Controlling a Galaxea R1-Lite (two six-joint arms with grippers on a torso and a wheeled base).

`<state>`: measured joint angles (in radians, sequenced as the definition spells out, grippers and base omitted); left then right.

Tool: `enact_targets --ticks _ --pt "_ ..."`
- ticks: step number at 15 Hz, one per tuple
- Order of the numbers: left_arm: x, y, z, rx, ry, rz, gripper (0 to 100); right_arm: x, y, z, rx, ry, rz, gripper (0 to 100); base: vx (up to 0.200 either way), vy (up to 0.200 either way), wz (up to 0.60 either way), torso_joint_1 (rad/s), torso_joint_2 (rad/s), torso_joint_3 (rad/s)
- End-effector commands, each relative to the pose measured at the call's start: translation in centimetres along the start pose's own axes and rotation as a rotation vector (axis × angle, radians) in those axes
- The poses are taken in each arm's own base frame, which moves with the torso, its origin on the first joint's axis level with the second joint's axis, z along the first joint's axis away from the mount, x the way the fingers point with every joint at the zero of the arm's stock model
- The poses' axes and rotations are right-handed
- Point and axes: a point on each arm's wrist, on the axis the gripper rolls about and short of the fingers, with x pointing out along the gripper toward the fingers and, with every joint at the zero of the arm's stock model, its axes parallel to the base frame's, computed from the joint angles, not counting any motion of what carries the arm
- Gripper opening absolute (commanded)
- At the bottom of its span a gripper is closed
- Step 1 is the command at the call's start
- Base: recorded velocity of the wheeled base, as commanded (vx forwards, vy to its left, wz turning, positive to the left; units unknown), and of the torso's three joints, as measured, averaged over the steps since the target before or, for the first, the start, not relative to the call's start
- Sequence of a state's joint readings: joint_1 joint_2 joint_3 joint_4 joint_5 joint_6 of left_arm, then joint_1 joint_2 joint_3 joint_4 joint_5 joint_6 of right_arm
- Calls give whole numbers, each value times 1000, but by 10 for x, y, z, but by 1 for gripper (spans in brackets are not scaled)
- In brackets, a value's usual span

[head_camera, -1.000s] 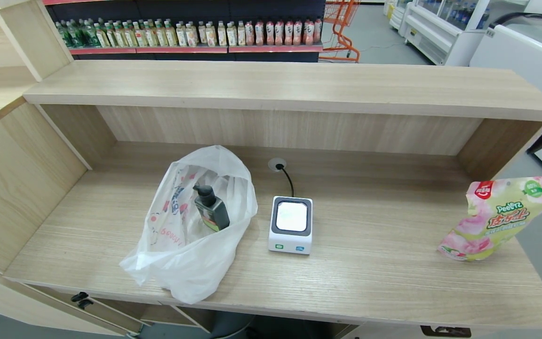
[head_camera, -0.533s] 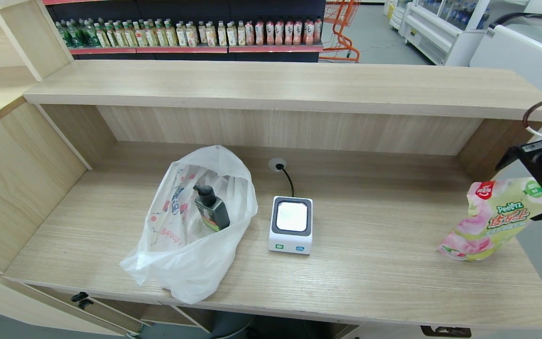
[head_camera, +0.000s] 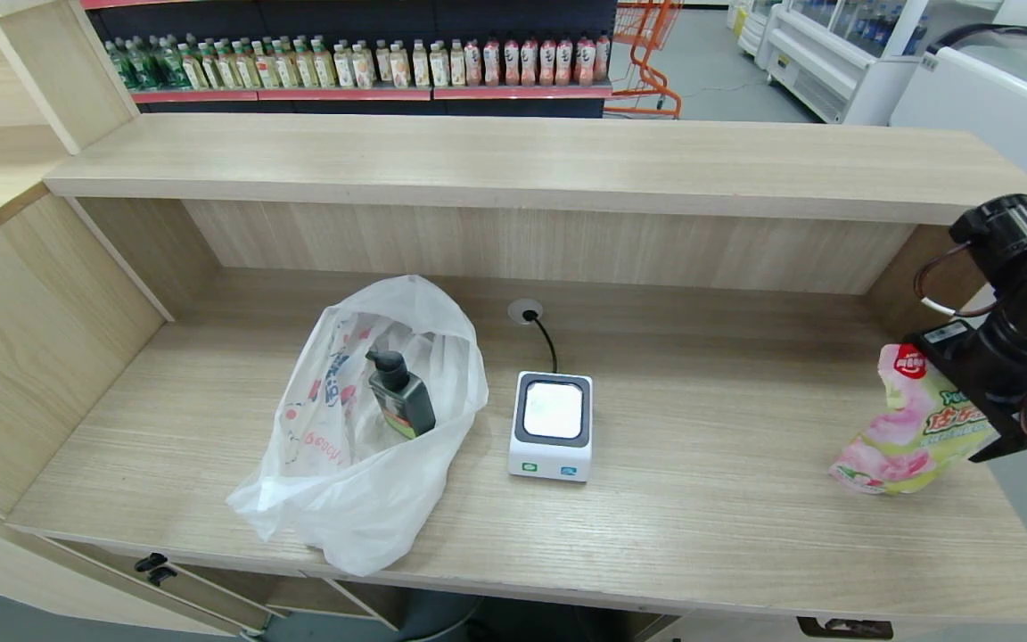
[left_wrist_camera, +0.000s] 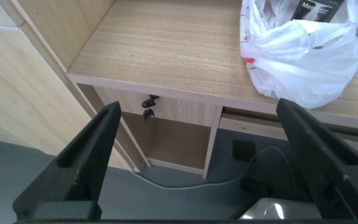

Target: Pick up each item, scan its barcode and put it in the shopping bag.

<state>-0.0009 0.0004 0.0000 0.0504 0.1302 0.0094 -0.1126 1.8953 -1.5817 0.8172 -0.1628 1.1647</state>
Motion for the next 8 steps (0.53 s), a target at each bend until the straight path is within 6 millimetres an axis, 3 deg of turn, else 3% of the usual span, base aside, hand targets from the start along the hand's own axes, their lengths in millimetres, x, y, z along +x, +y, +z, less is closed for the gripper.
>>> enact_targets --ticks 1,5,8 --pt "0 0 0 0 0 1 100 18 2 -10 -27 -9 -42 0 0 0 0 0 0 0" --pt "0 0 0 0 0 1 100 39 0 -15 -110 -79 -42 0 0 0 0 0 0 0" --pt "0 0 0 0 0 1 100 38 8 -14 -149 -114 32 0 0 0 0 0 0 0"
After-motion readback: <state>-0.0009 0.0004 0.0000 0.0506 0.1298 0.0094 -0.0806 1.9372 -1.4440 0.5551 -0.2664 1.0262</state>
